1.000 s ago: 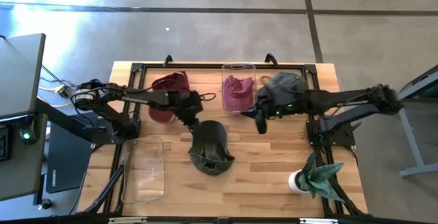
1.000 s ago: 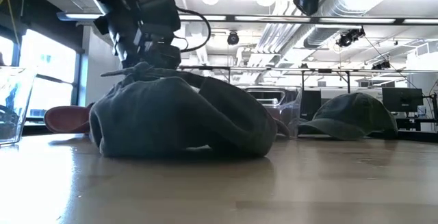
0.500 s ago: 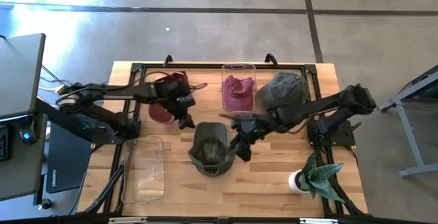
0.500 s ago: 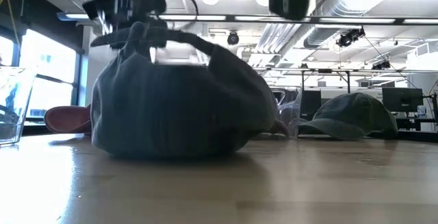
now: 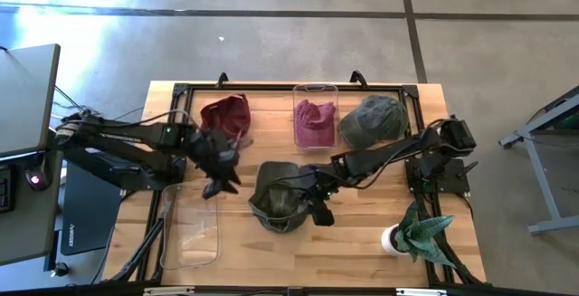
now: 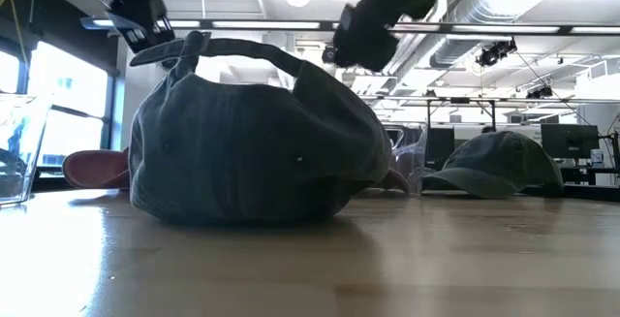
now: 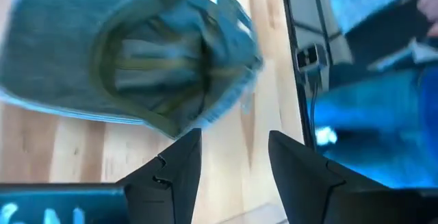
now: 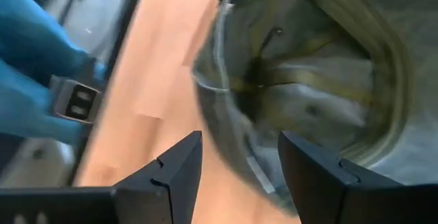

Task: Pick & Place hat
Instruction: Put the left black cap into the bottom transparent bin

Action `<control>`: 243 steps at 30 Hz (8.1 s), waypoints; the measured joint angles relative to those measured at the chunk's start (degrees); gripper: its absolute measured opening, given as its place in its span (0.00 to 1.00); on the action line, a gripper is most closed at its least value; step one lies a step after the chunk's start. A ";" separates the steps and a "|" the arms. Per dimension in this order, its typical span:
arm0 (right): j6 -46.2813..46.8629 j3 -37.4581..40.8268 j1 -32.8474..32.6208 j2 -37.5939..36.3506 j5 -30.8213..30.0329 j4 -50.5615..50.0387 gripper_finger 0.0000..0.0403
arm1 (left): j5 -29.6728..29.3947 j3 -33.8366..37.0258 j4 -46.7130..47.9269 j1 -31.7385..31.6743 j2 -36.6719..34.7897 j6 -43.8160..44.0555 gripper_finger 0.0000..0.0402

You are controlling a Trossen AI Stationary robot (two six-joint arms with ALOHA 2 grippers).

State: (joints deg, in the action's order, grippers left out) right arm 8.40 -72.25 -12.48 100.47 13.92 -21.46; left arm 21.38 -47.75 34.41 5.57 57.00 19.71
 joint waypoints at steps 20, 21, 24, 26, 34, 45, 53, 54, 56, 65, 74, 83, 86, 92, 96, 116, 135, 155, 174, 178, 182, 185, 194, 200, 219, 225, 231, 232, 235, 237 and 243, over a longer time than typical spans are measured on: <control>-3.46 -3.32 3.04 2.80 15.73 8.63 0.05 | -14.71 -3.06 -1.59 11.75 8.51 18.01 0.33; -2.51 -3.40 3.67 2.34 16.96 9.56 0.06 | -15.98 -4.13 -0.59 11.75 8.51 18.04 0.31; -0.64 -3.34 5.60 2.03 19.05 10.59 0.03 | -20.35 -8.14 5.56 11.73 8.54 18.03 0.24; -0.54 -2.78 6.61 2.01 19.79 10.73 0.01 | -23.09 -10.93 9.71 11.73 8.43 18.02 0.20; 11.75 5.61 9.64 1.94 14.94 10.81 0.03 | -24.23 -10.67 14.63 11.73 8.46 17.05 0.09; 34.97 14.03 9.98 1.96 -0.74 14.08 0.10 | -27.55 -5.90 -2.23 11.71 8.63 21.10 0.05; 39.91 11.30 12.19 0.66 3.46 12.21 0.31 | -25.10 -5.79 -16.30 11.65 14.11 21.34 0.05; 40.64 11.01 12.59 -0.18 4.14 11.52 0.33 | -23.42 -5.79 -18.99 11.67 14.98 21.37 0.05; 40.90 10.61 13.31 -2.06 5.80 9.36 0.35 | -20.13 -5.84 -24.46 11.69 17.19 21.74 0.05; 26.45 11.10 7.95 -9.53 15.35 7.45 0.33 | -15.83 -5.81 -33.18 11.66 29.46 32.35 0.05; 40.54 22.04 3.32 -6.47 -8.65 10.48 0.24 | -22.06 -5.79 -23.96 11.64 39.86 54.85 0.05; 41.30 25.55 3.32 -9.97 -9.22 11.72 0.20 | -22.18 -10.00 -8.46 11.69 37.07 62.99 0.04; 42.13 25.51 3.32 -13.00 -8.09 12.28 0.20 | -22.38 -14.81 1.01 11.75 34.68 60.77 0.04; 41.93 26.89 2.00 -13.93 -2.04 14.58 0.29 | -19.01 -20.97 14.80 13.04 33.76 53.73 0.06; 43.68 32.85 0.47 -13.07 -0.16 26.82 0.43 | -14.16 -17.57 15.35 12.79 33.32 53.88 0.15; 54.34 33.42 -2.80 1.10 -21.39 49.56 0.37 | -32.46 -5.30 -5.60 12.41 33.67 72.71 0.50; 55.19 26.00 1.97 -10.15 -17.10 32.22 0.03 | -36.44 -18.92 -1.22 8.47 31.81 60.45 0.02; 52.50 24.41 3.51 -8.53 -14.39 17.38 0.03 | -16.58 -19.91 13.36 4.56 38.73 48.61 0.15; 53.05 24.41 3.33 -9.06 -11.94 17.94 0.02 | -21.43 -25.38 -11.33 7.72 42.49 47.85 0.13; 53.07 24.29 2.48 -9.34 -11.37 10.65 0.04 | -21.87 -25.43 -16.08 7.58 47.81 49.00 0.02; 52.70 24.40 1.23 -10.26 -10.76 9.63 0.02 | -19.66 -25.53 -19.62 7.66 51.79 49.61 0.06; 51.80 24.35 0.82 -11.50 -10.76 9.18 0.01 | -19.13 -25.09 -18.51 7.94 53.28 49.82 0.06; 51.68 24.33 0.69 -18.38 -12.11 6.57 0.02 | -18.43 -25.41 -13.69 8.74 56.16 52.60 0.00; 50.83 24.33 0.74 -19.86 -13.39 6.10 0.02 | -14.92 -25.40 -11.14 8.14 55.36 52.59 0.00; 47.02 24.35 0.71 -18.25 -11.76 5.34 0.02 | -23.71 -25.26 -27.77 9.08 52.28 47.41 0.00; 47.51 24.41 -0.53 -19.56 -10.69 6.80 0.03 | -24.56 -25.21 -28.75 9.43 57.93 51.07 0.00; 49.08 24.44 -1.17 -20.24 -8.05 8.05 0.03 | -21.62 -25.36 -35.56 9.45 61.10 51.99 0.00; 51.04 24.42 -1.14 -20.26 -7.38 8.32 0.02 | -21.04 -25.42 -35.54 9.33 61.02 52.57 0.00; 55.84 24.41 -0.86 -20.32 -6.64 8.05 0.02 | -19.85 -25.42 -33.02 8.75 60.98 54.56 0.00; 56.03 24.41 -0.65 -20.29 -6.83 6.45 0.02 | -18.68 -25.44 -31.83 8.31 60.97 55.56 0.00; 53.93 24.40 -0.66 -19.37 -10.46 -2.04 0.04 | -15.74 -25.29 -30.35 8.32 56.62 55.55 0.00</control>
State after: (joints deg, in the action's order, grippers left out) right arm 62.33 -47.84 -13.15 81.10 3.46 -23.49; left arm 5.64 -73.04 4.06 13.89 113.62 75.26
